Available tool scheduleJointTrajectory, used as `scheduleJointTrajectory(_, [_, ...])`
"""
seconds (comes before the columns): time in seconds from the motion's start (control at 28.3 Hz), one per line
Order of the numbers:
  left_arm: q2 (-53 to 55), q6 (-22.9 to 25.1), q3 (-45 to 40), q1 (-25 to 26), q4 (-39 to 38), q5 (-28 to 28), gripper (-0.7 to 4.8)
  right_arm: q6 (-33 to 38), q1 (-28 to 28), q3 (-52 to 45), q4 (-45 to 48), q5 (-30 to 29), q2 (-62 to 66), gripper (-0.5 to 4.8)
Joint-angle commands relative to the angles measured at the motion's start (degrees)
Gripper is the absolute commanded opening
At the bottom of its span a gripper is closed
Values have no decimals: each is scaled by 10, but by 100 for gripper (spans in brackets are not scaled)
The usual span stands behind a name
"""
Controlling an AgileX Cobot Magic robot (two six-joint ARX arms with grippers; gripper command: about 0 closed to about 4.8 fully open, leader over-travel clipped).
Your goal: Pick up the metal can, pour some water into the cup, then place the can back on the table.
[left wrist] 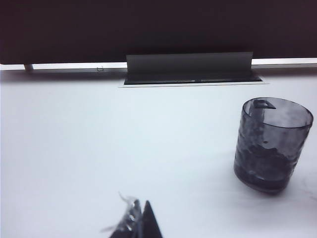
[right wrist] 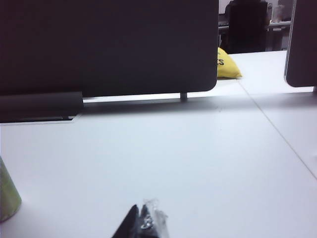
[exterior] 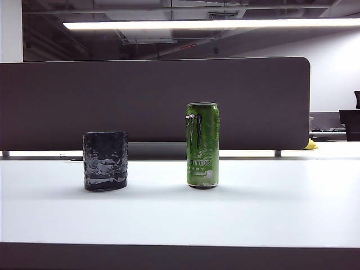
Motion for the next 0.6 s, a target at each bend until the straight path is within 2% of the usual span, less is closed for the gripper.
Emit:
scheduleJointTrajectory(0.04, [0, 0, 1, 1, 8, 0, -5, 2, 0, 1, -9, -1, -1, 0])
scheduleJointTrajectory(0.6, [0, 0, 1, 1, 8, 0, -5, 2, -1, -7, -16, -1, -1, 0])
